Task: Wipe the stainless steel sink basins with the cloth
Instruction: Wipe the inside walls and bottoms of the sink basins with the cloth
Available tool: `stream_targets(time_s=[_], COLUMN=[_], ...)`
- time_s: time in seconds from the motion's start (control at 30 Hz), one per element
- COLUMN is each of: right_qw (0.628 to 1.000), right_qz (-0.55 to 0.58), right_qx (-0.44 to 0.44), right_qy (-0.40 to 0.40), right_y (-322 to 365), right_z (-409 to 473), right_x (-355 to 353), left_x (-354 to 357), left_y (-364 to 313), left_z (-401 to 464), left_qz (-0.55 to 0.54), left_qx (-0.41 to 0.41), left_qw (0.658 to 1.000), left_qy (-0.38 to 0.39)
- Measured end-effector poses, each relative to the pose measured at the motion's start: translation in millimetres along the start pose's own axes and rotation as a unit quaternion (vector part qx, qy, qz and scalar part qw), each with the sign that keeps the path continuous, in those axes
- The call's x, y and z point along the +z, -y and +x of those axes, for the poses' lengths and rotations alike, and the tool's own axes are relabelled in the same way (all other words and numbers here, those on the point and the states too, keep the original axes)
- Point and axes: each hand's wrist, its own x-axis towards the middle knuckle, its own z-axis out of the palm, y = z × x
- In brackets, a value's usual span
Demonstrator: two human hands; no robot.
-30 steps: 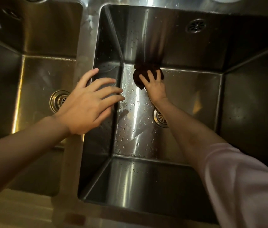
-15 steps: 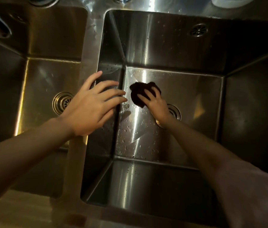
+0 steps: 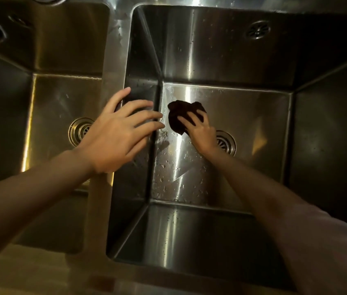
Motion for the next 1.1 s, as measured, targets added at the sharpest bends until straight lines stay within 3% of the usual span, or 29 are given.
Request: stream_targets(time_s=[0.17, 0.33, 0.57, 0.83, 1.1], right_qw=[0.996, 0.979, 0.984, 0.947, 0.967], right_qz=[0.056, 0.130, 0.128, 0.244, 0.214], right_qx=[0.068, 0.155, 0.113, 0.195, 0.109], right_qy=[0.018, -0.033, -0.056, -0.079, -0.083], right_y=[6.7, 30.8, 36.2, 44.5, 44.2], right_z=[56.3, 78.1, 20.9, 94.7, 24.5], right_x=[-14.9, -14.4, 12.2, -12.0, 6.2], left_x=[0.5, -1.6, -2.3, -1.4, -3.0], left_y=[0.8, -0.2, -0.7, -0.3, -1.8], left_z=[0.5, -0.1, 1.0, 0.5, 1.0], left_qz=[0.003, 0.006, -0.005, -0.007, -0.008], left_qx=[-0.002, -0.006, -0.013, -0.012, -0.016], left_qw=[1.000, 1.000, 1.000, 1.000, 1.000], left_qy=[-0.001, 0.007, 0.008, 0.005, 0.004])
